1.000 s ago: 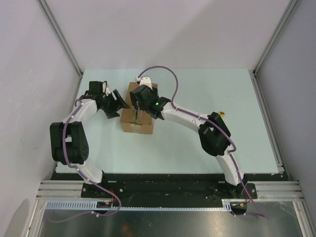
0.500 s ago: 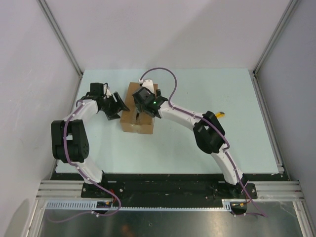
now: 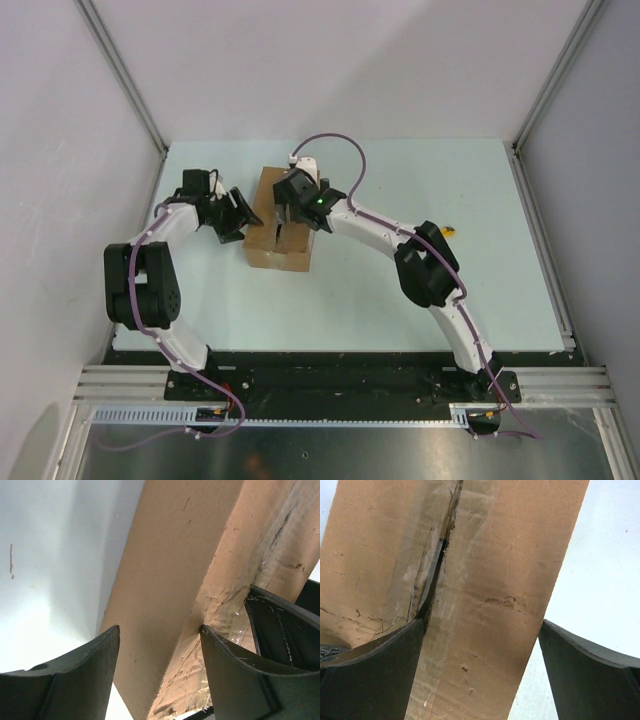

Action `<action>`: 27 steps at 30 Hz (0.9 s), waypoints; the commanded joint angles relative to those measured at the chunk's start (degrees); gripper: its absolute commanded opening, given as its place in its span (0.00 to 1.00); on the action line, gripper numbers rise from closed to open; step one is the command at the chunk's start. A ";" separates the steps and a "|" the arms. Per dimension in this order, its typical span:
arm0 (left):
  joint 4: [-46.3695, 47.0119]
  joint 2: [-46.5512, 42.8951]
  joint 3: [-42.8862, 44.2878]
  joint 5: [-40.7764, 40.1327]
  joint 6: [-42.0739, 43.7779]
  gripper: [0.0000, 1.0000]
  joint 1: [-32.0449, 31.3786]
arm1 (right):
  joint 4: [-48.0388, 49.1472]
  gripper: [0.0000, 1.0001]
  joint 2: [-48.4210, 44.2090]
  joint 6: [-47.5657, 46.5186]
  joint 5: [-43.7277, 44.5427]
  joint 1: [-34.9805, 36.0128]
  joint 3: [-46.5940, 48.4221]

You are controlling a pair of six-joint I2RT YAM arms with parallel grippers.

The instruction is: Unpack the express box

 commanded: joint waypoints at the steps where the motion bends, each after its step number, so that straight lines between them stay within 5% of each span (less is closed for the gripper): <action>1: -1.54 1.84 -1.44 -0.41 1.39 0.70 -0.11 | -1.27 0.98 2.59 2.32 -0.37 -0.61 2.46; 12: -1.54 2.46 -2.76 -0.32 -3.17 0.69 0.06 | -9.96 0.90 4.62 8.04 7.50 -0.35 8.69; 20: -1.45 2.20 -4.69 -2.78 -9.50 0.68 0.33 | -7.70 0.88 -0.56 -1.70 24.64 3.42 9.32; 27: -1.28 2.11 -5.13 -4.63 -11.96 0.68 0.41 | -3.12 0.91 -2.50 -9.71 29.42 5.36 9.58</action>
